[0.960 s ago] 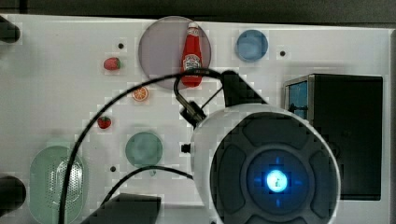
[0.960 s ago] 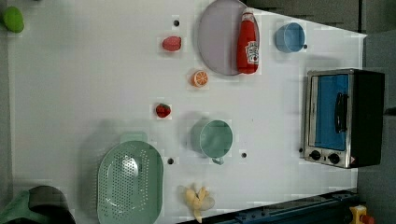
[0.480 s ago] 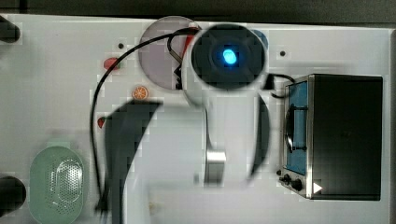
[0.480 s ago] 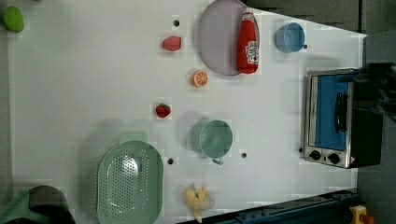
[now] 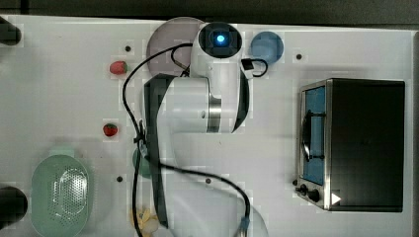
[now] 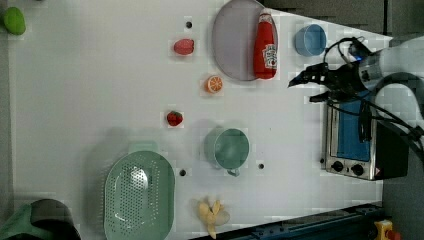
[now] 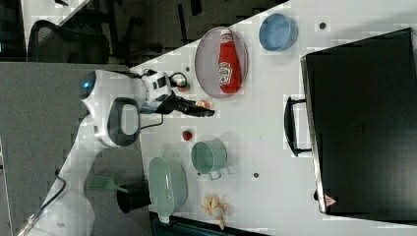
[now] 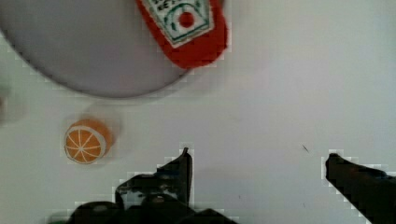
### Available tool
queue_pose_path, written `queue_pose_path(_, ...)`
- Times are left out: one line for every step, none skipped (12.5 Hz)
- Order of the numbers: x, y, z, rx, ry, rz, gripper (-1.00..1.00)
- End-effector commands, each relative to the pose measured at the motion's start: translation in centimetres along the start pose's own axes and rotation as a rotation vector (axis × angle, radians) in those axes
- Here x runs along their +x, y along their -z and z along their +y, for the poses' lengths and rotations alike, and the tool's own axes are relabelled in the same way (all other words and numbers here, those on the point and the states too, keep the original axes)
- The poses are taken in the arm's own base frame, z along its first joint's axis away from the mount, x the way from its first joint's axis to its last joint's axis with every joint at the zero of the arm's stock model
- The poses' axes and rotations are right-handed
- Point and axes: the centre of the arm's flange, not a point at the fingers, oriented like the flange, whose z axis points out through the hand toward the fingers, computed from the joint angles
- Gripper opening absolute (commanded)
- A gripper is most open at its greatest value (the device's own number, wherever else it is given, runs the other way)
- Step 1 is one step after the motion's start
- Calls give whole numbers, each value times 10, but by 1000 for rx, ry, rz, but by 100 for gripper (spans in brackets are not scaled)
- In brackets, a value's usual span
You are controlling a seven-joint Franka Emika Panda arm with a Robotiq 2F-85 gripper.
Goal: Pick ketchup from plate and place it on table.
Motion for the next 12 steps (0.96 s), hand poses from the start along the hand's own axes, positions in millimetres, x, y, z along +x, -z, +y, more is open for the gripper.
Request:
queue_pose_path(18, 29, -9, 38, 239, 117, 100)
queue_pose_path(26, 16, -11, 38, 274, 115, 100)
queue_pose_path(33, 2, -13, 38, 294, 108, 100)
queue_pose_path(41, -8, -17, 41, 297, 106, 100)
queue_pose_path(48, -19, -20, 35, 301, 98, 100)
queue_pose_path(56, -28, -22, 30, 307, 95, 100)
queue_pose_path(63, -38, -25, 20, 323, 91, 100)
queue_pose_path(71, -45, -29, 18, 343, 96, 100)
queue_pose_path(78, -52, -33, 14, 379, 100, 100)
queue_pose_path(84, -63, -36, 10, 415, 99, 100)
queue_pose_path(91, -72, -40, 15, 434, 108, 100)
queue_pose_path(96, -82, -44, 20, 445, 116, 100)
